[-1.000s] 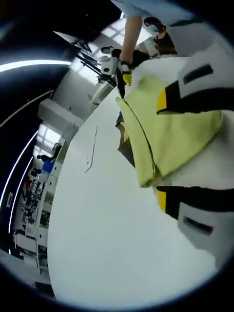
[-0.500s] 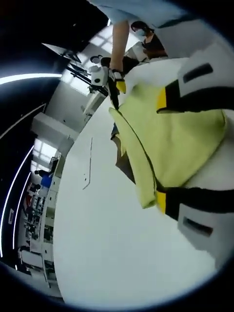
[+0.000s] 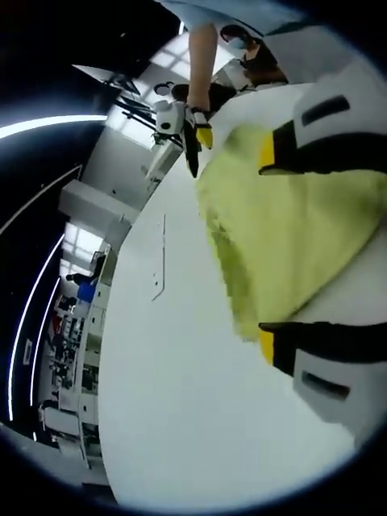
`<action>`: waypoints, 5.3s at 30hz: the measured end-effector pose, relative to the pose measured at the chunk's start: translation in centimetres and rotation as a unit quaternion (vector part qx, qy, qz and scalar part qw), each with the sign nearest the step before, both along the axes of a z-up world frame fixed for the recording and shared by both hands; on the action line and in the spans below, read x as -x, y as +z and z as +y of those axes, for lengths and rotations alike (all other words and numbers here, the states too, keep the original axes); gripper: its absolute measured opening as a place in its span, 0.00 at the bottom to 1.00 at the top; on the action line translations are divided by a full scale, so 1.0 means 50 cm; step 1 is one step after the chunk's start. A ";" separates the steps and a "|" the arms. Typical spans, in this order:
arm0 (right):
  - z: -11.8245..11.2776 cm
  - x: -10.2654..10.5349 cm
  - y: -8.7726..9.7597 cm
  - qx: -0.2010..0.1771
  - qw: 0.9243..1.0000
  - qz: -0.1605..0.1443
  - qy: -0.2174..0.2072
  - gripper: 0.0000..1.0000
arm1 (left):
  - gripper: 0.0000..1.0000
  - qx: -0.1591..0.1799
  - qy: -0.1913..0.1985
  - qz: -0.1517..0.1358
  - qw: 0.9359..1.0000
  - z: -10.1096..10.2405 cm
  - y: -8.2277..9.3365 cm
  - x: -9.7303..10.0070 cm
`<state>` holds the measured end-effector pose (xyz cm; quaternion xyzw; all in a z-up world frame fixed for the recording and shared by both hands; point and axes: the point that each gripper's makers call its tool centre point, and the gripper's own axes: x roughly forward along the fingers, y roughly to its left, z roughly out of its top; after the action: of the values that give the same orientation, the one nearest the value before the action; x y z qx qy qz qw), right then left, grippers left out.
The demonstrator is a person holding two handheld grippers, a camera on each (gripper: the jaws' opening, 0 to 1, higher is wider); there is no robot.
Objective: Fold the garment on the visible template until the final outline fits inside the template.
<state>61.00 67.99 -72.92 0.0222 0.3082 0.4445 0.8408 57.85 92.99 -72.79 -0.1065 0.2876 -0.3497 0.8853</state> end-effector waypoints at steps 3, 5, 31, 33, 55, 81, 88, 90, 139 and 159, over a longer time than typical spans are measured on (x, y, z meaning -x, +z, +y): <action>-0.004 0.008 -0.005 0.014 1.000 -0.004 0.007 0.78 | 0.75 -0.003 0.001 -0.002 1.000 0.004 0.001 0.000; -0.005 0.012 -0.007 0.021 1.000 -0.005 0.010 0.80 | 0.75 -0.003 0.000 -0.003 1.000 0.004 0.004 0.003; -0.079 0.127 0.029 0.015 0.999 -0.015 -0.026 0.74 | 0.69 -0.013 0.012 -0.008 1.000 0.044 0.045 0.125; -0.084 0.136 0.032 0.013 0.999 -0.016 -0.030 0.73 | 0.65 -0.010 0.007 -0.005 1.000 0.043 0.047 0.140; -0.136 0.247 0.023 0.015 0.999 -0.001 -0.045 0.69 | 0.55 -0.003 0.005 0.016 1.000 0.032 0.020 0.272; -0.108 0.289 -0.047 -0.005 0.998 0.045 -0.047 0.22 | 0.16 -0.017 0.045 0.045 0.998 0.013 -0.049 0.284; -0.100 0.294 -0.057 -0.009 0.997 0.052 -0.054 0.18 | 0.01 0.001 0.039 0.051 0.998 0.000 -0.048 0.284; -0.099 0.297 -0.060 -0.009 0.997 0.054 -0.054 0.16 | 0.00 0.003 0.047 0.053 0.998 0.002 -0.049 0.282; -0.159 0.325 -0.067 0.041 0.997 0.033 -0.053 0.00 | 0.00 0.004 0.072 0.074 0.995 0.059 -0.064 0.335; -0.184 0.429 -0.085 0.028 0.996 0.056 -0.061 0.00 | 0.00 0.014 0.066 0.091 0.994 0.041 -0.078 0.425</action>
<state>39.54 58.78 -77.15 0.0420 0.3655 0.3816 0.8480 36.60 95.05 -76.71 -0.1688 0.3542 -0.2836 0.8750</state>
